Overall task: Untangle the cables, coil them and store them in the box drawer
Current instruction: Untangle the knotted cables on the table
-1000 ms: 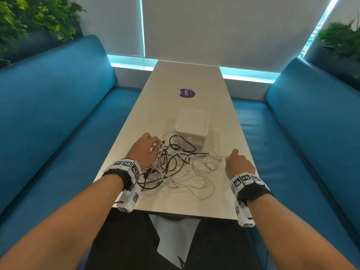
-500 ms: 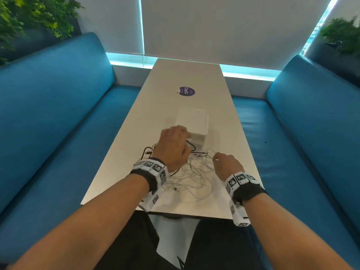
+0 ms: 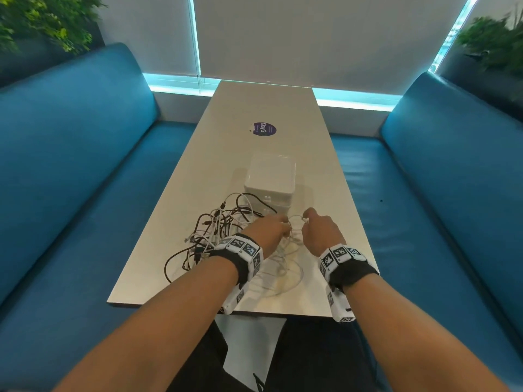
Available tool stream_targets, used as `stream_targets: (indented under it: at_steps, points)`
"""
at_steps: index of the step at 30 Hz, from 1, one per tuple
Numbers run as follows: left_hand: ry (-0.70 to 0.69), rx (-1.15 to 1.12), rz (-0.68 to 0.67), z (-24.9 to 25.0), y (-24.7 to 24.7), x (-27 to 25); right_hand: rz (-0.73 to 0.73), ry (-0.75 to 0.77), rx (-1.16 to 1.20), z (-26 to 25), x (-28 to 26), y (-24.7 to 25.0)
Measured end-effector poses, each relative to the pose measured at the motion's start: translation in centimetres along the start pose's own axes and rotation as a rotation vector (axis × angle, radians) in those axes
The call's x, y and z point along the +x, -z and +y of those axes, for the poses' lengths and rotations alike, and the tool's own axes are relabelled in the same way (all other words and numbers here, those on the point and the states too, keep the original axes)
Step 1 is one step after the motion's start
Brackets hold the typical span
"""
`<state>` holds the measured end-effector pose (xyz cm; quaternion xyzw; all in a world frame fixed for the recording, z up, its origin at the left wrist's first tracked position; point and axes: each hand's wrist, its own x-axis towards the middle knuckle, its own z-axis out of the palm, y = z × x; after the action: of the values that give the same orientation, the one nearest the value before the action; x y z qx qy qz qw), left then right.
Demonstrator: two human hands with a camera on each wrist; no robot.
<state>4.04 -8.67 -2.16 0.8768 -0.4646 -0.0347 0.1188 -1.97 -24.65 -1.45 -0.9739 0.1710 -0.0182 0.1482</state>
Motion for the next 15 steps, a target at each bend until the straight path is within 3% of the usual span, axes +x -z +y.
stream_targets:
  at_steps: [5, 15]
  points:
    - [-0.007, -0.033, 0.024, -0.3, -0.4, -0.8, -0.147, 0.078, -0.067, -1.1, 0.6, -1.1]
    - [0.102, -0.072, -0.007, -0.5, -0.2, -1.7, -0.148, 0.027, -0.093, -0.3, 0.4, -1.8]
